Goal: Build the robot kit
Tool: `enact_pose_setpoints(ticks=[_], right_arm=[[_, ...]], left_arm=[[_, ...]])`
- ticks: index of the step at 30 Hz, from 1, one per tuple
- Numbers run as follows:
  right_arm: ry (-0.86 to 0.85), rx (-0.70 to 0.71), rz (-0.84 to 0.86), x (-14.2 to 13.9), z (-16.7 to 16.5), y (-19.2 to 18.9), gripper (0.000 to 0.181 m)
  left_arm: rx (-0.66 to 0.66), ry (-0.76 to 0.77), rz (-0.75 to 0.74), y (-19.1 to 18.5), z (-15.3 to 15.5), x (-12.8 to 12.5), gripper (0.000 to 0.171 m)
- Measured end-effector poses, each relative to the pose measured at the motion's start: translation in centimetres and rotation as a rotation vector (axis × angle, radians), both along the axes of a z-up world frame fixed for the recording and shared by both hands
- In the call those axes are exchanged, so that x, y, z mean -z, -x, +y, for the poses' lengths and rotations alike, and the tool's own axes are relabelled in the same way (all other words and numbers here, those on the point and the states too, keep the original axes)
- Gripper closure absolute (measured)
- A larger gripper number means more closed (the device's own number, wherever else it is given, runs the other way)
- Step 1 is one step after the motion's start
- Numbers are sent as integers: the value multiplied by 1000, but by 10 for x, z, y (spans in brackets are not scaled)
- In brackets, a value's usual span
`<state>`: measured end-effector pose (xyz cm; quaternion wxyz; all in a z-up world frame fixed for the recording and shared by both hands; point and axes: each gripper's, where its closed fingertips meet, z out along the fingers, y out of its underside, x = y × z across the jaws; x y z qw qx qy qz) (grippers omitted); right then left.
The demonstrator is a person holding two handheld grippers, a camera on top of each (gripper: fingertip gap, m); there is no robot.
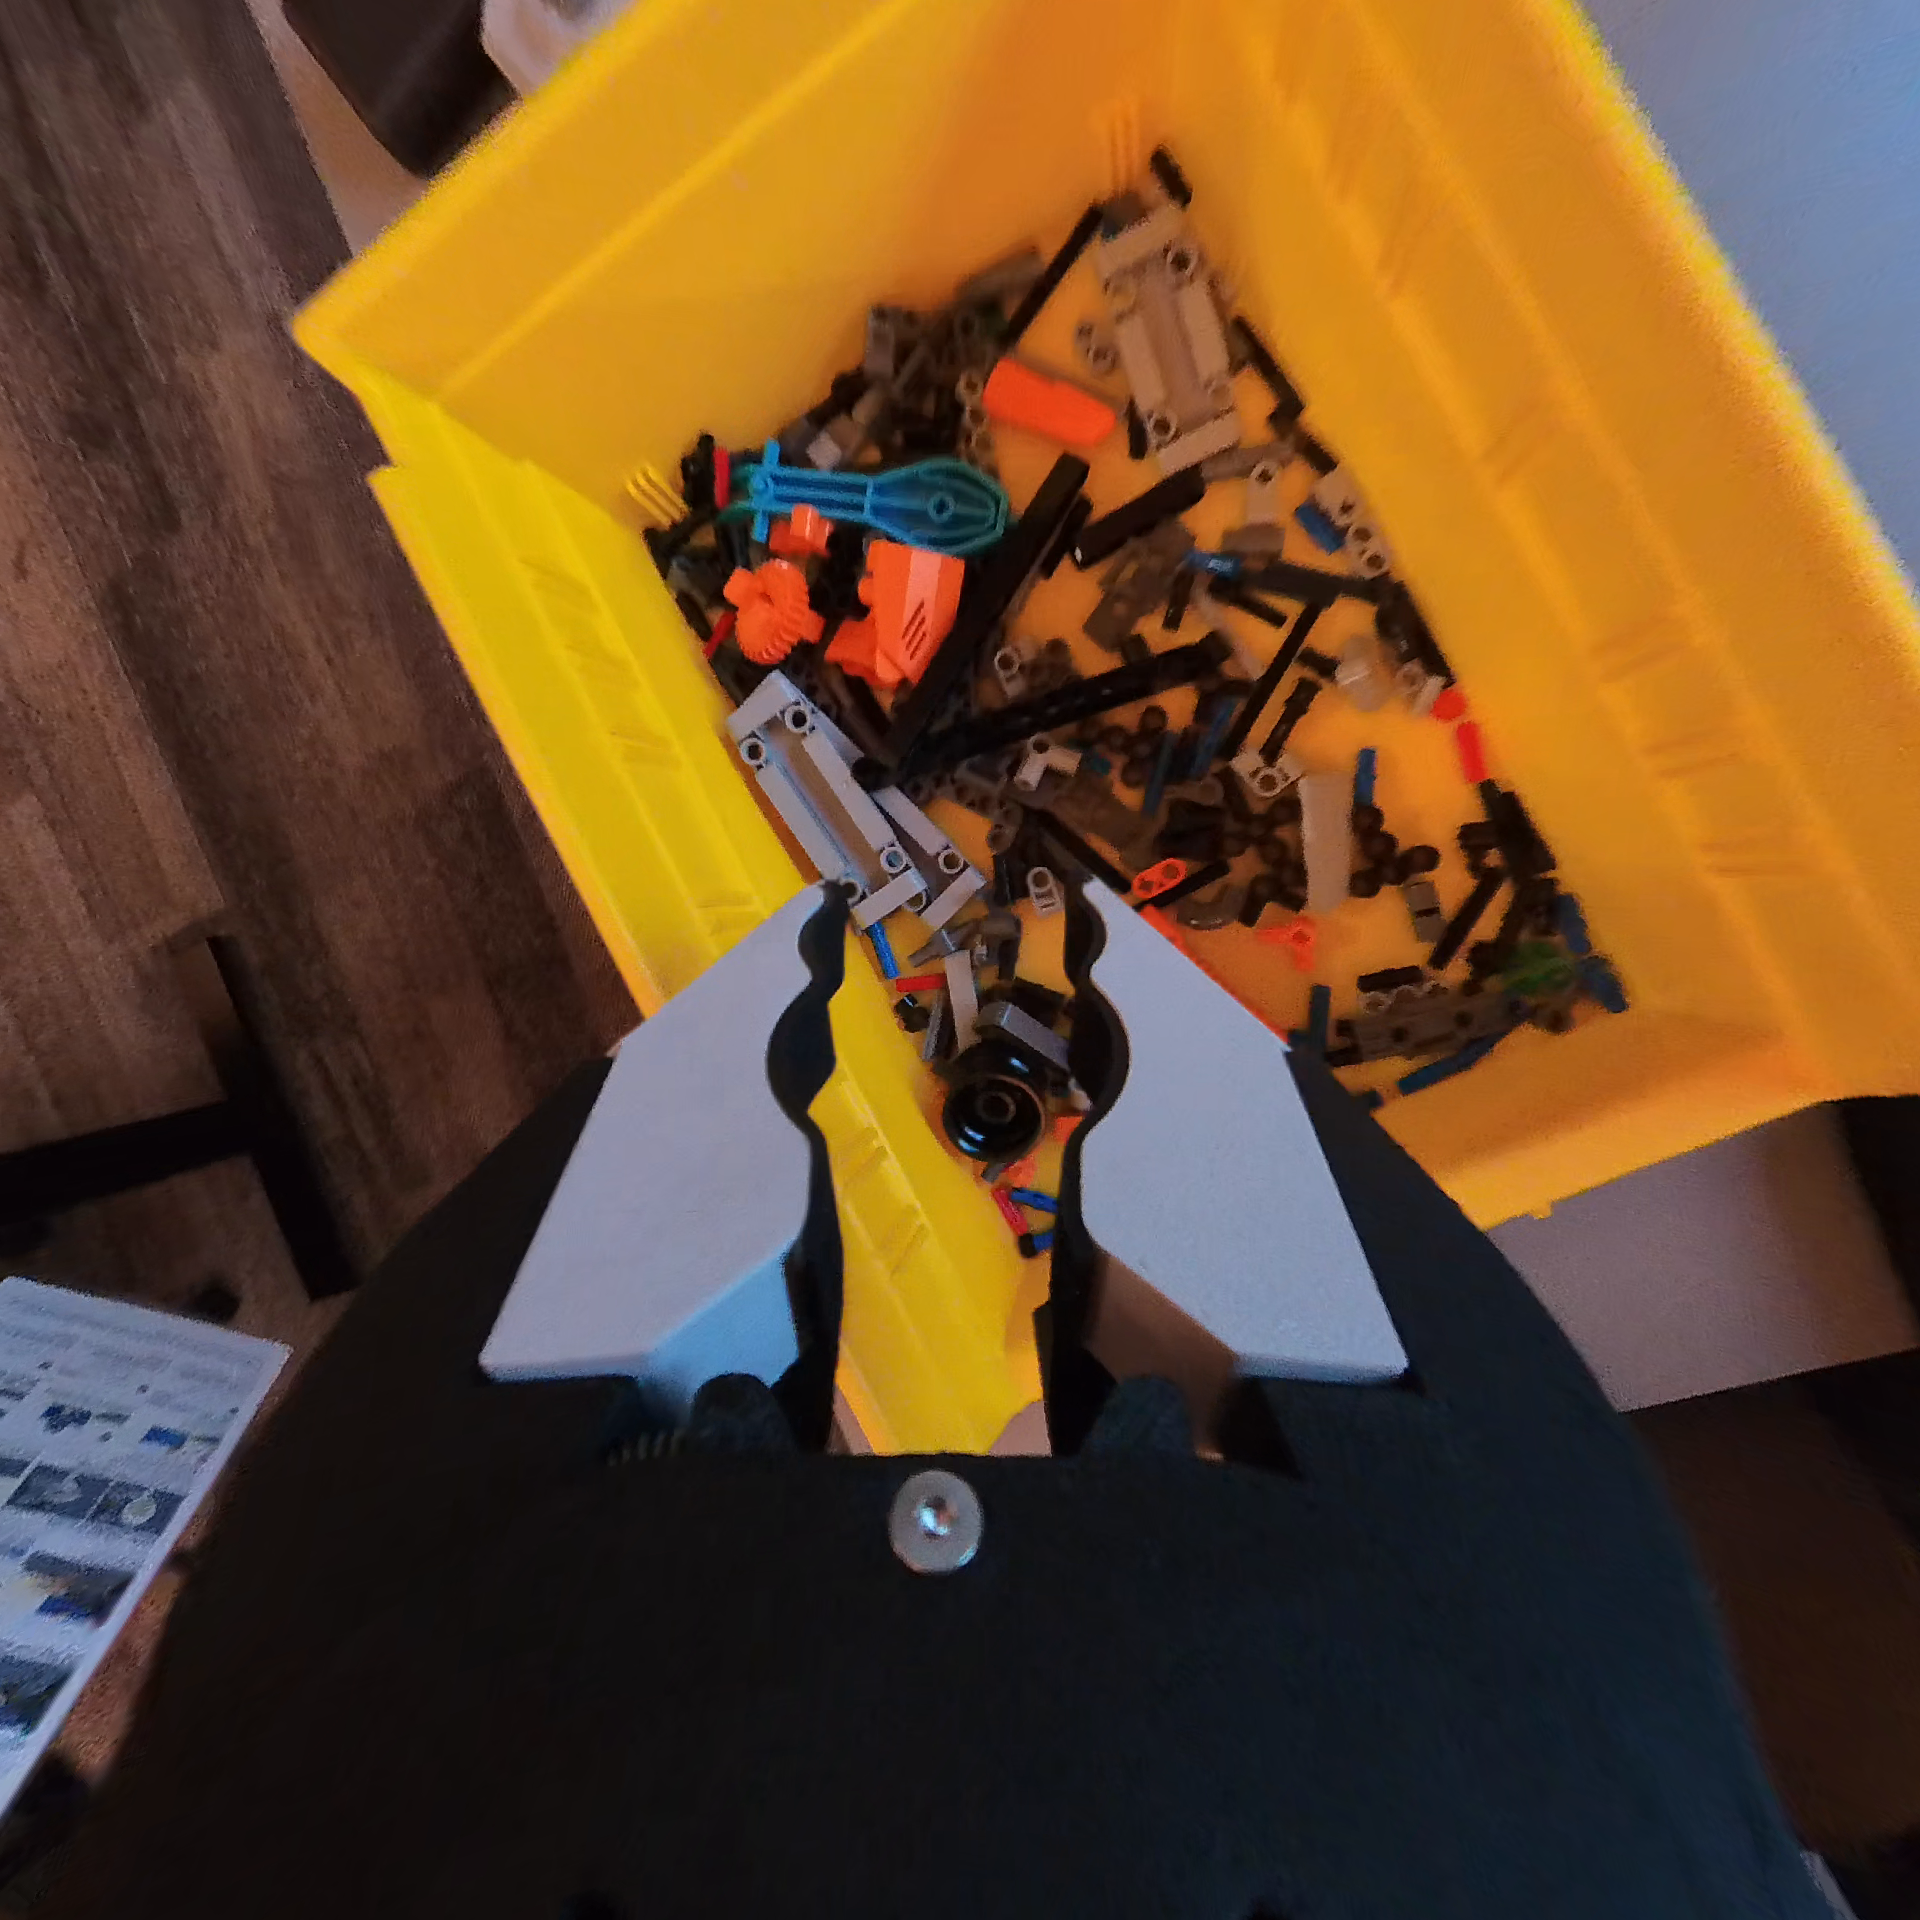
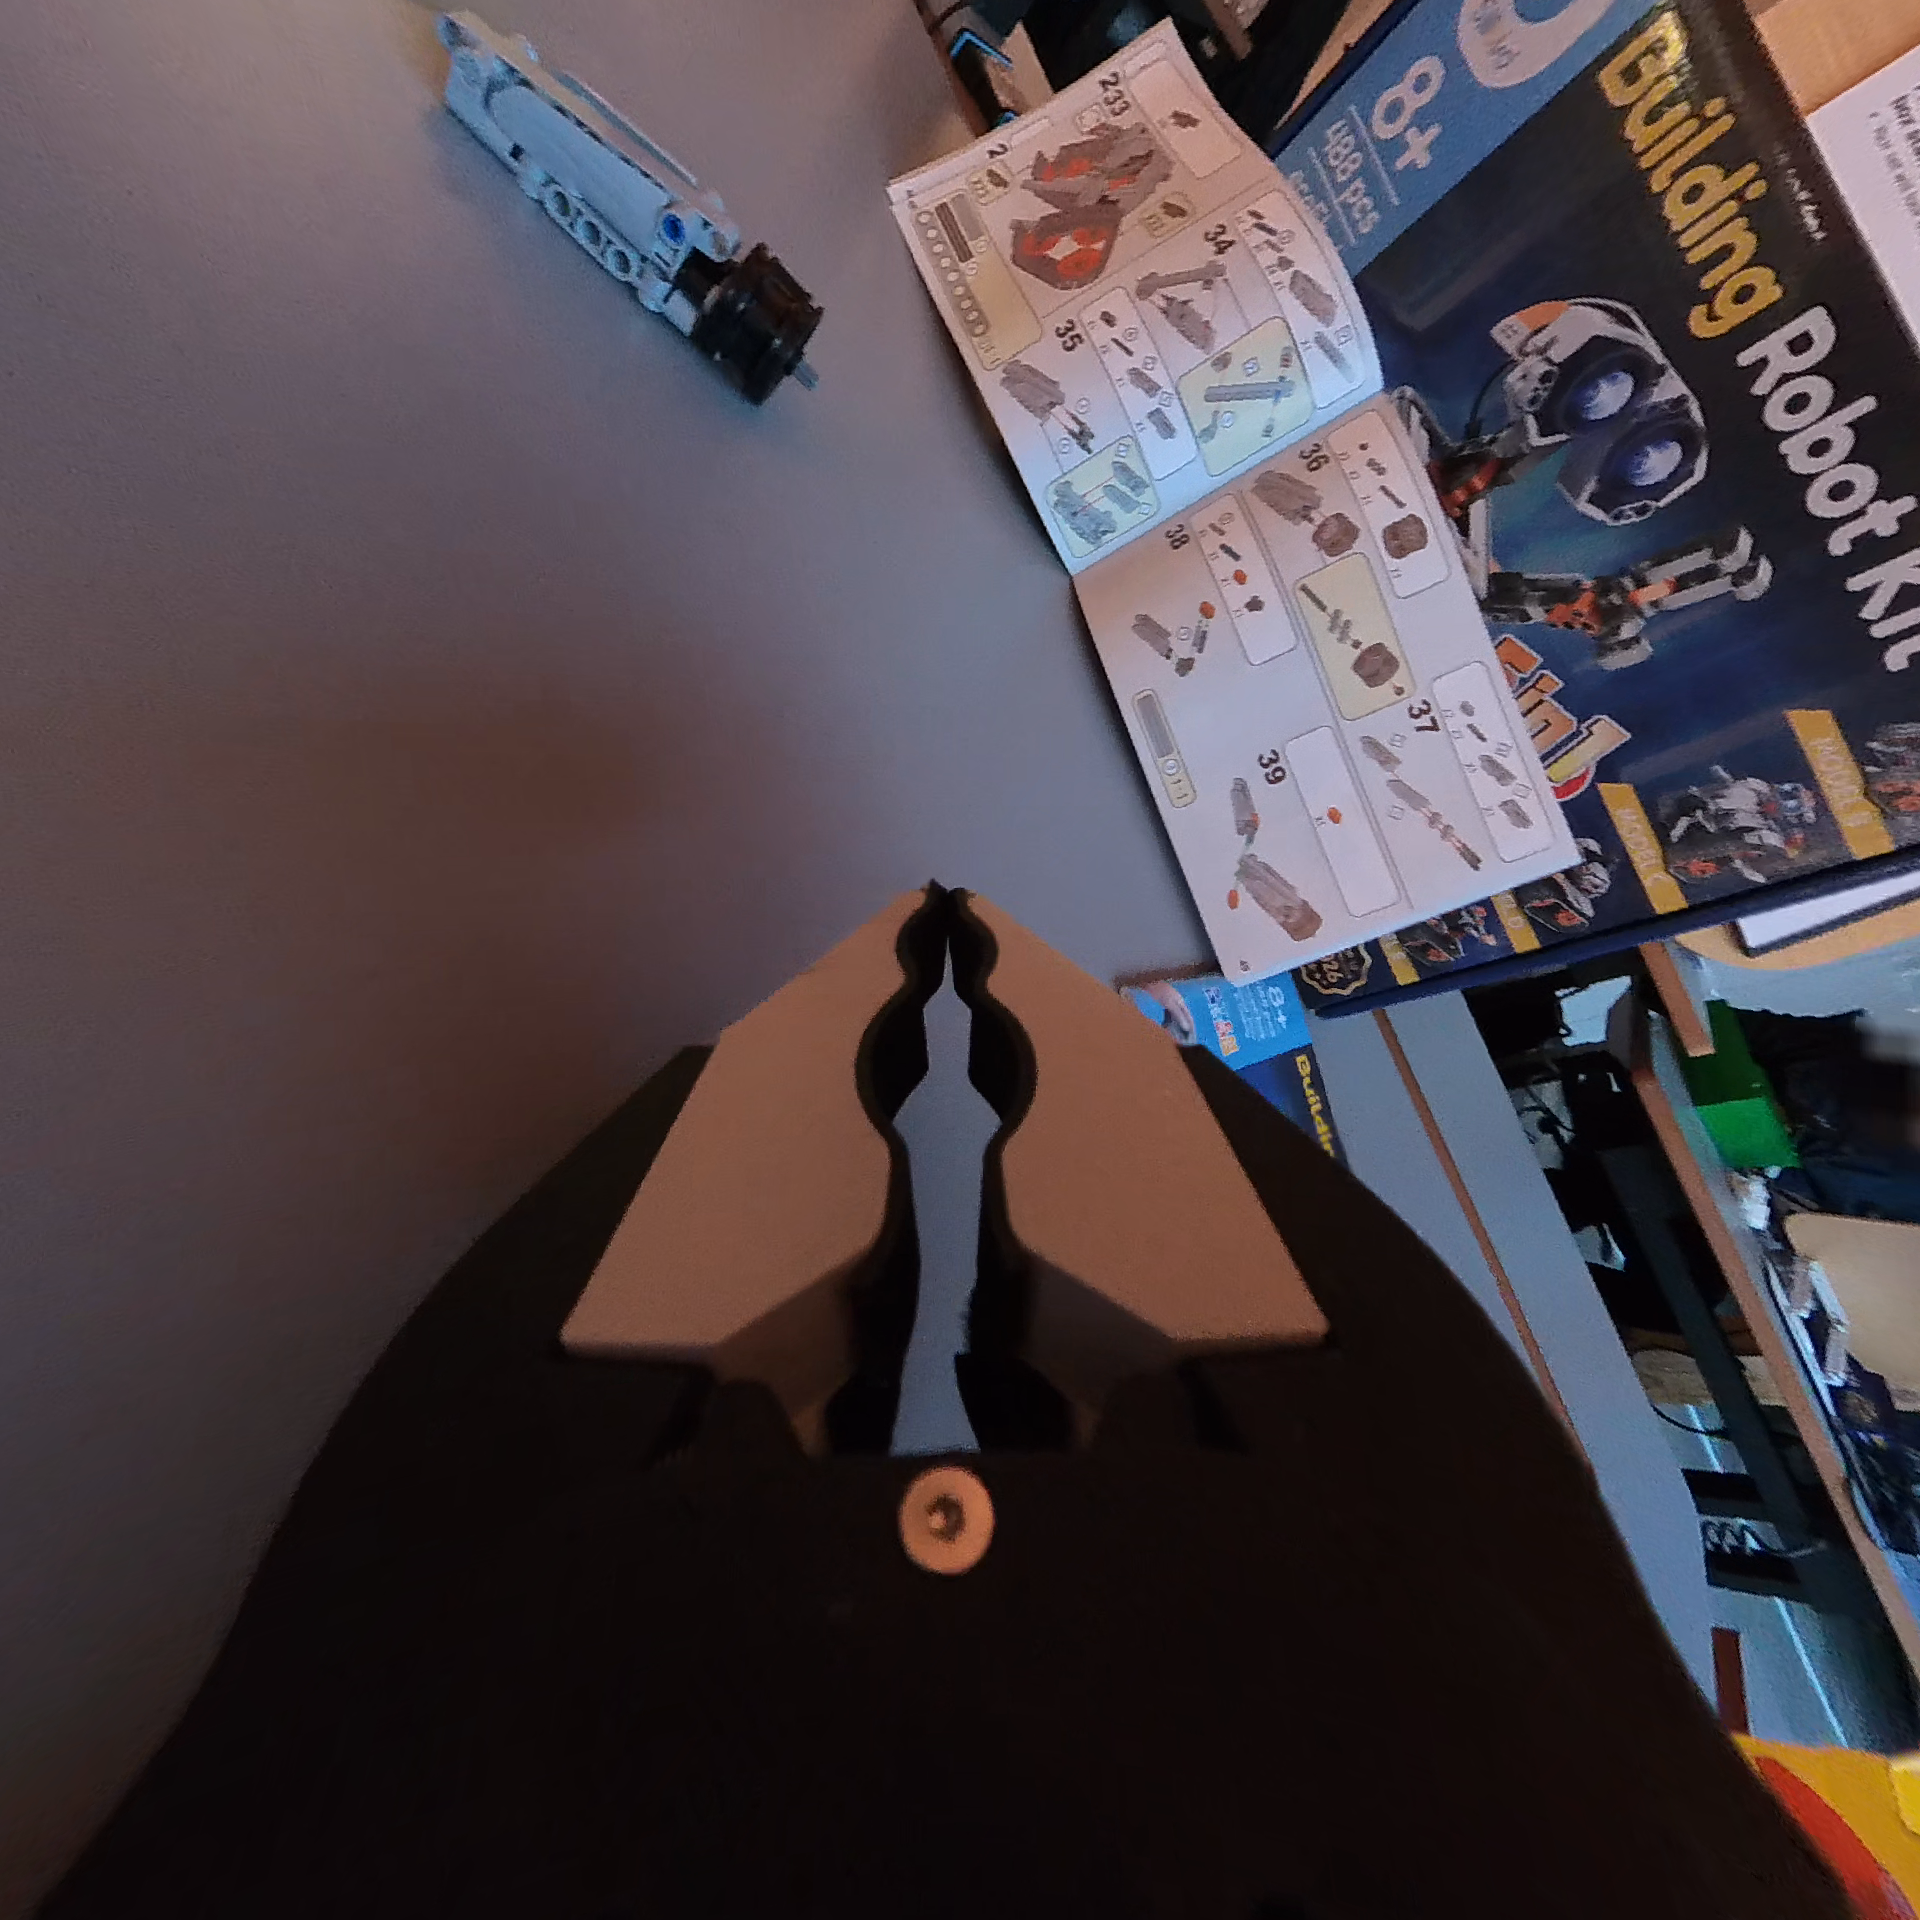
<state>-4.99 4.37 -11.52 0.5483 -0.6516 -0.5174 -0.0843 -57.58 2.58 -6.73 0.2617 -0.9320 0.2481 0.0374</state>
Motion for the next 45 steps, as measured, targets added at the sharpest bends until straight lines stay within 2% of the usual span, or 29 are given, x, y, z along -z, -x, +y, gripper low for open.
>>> enact_pose_setpoints(ticks=[7, 10, 20, 22, 28, 31, 45], right_arm=[[-52, 19, -95, 6, 3, -1, 181], [-64, 15, -142, 10, 3, 0, 181], [-33, 8, -153, 17, 4, 0, 181], [-24, 6, -150, 18, 4, 0, 181], [-11, -3, -156, 20, 2, 0, 181], [-11, -3, -162, 21, 1, 0, 181], [3, -10, -170, 24, 1, 0, 181]], left_arm=[[22, 107, 104, 6, 11, 34, 132], [21, 130, 83, 5, 11, 41, 132], [16, 251, 50, 1, -25, 53, 134], [56, 285, 43, -4, -34, 56, 145], [273, 351, 146, -5, -47, 75, 144], [310, 376, 105, -14, -50, 75, 143], [372, 428, 175, -18, -58, 82, 141]])
